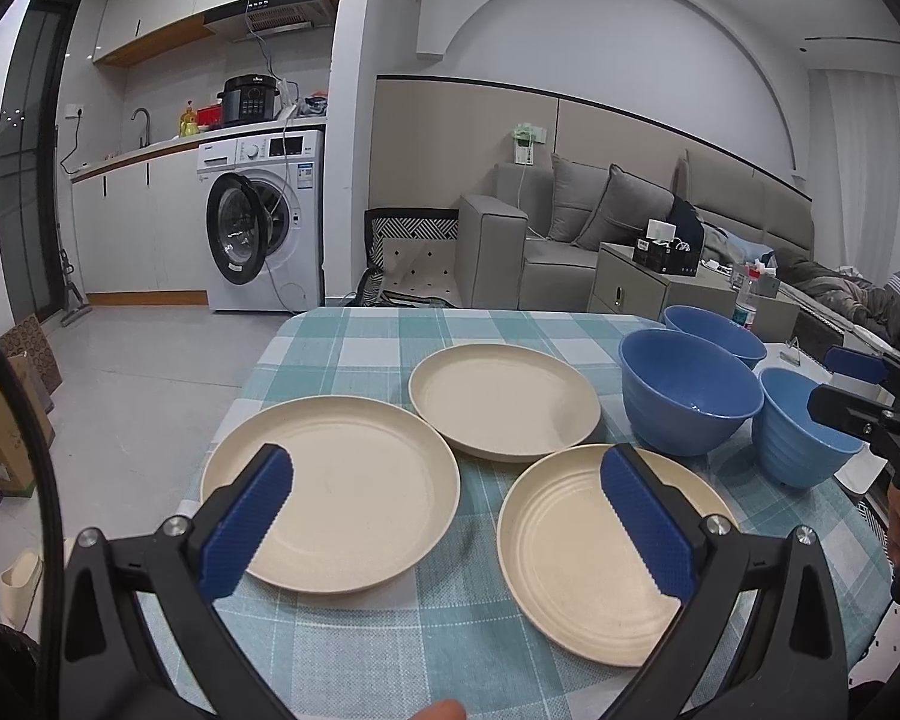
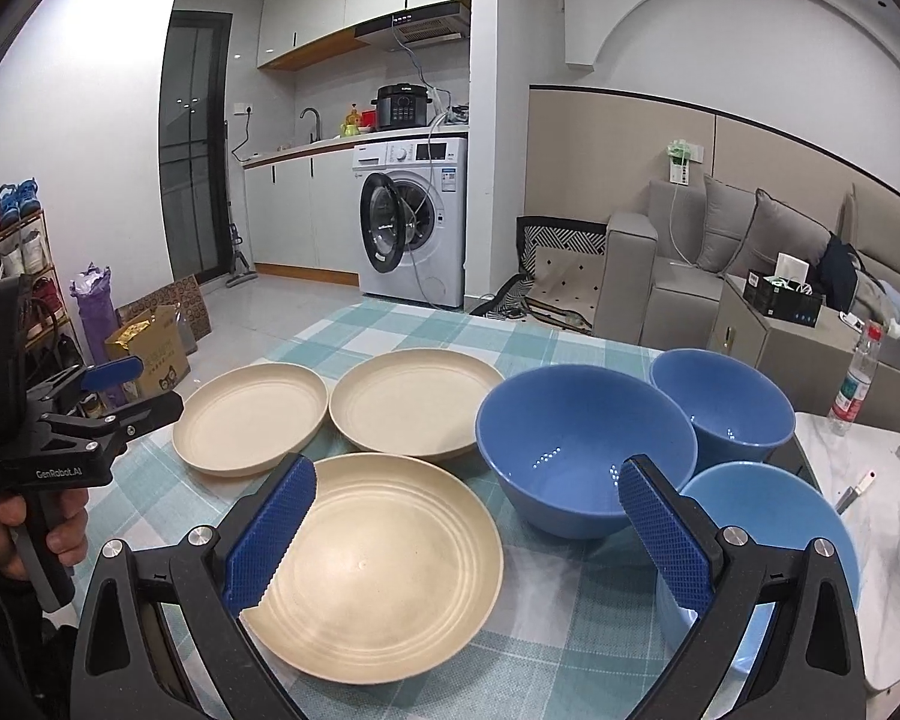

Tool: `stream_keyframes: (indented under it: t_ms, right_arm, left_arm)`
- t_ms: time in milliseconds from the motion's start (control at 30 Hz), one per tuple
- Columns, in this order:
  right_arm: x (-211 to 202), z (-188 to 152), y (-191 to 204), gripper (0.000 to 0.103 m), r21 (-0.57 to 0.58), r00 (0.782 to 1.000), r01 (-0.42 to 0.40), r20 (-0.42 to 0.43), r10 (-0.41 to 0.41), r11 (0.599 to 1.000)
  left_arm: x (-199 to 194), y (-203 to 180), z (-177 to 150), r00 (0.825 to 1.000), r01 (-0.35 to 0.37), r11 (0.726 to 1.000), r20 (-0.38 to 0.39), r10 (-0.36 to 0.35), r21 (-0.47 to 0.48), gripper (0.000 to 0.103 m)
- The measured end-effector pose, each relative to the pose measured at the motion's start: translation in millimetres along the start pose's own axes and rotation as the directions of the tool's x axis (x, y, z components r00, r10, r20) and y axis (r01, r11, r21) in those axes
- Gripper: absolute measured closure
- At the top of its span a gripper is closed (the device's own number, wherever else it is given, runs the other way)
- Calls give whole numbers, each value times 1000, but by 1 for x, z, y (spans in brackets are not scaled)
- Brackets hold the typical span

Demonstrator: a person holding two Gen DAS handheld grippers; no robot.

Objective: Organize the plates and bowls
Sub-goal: 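Move the left tool toward a cream plate's rim while the right tool approaches its opposite rim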

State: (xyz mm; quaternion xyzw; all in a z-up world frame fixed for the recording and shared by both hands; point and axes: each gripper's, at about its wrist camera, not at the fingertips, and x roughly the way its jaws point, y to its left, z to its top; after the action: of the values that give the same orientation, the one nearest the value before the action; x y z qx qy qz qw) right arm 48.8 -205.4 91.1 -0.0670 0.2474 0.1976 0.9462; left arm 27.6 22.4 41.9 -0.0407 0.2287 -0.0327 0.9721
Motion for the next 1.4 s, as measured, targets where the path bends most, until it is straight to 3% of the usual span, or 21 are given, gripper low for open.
stream_keyframes:
  t_ms: [667, 1400]
  right_arm:
    - [18, 46, -6, 0, -25, 999, 11, -31, -11, 1000]
    - [70, 87, -7, 0, -57, 988, 9, -154, -18, 998]
  left_arm:
    - [23, 12, 27, 998, -20, 1000, -58, 20, 7, 0]
    - [67, 31, 48, 988, -41, 999, -147, 41, 2, 0]
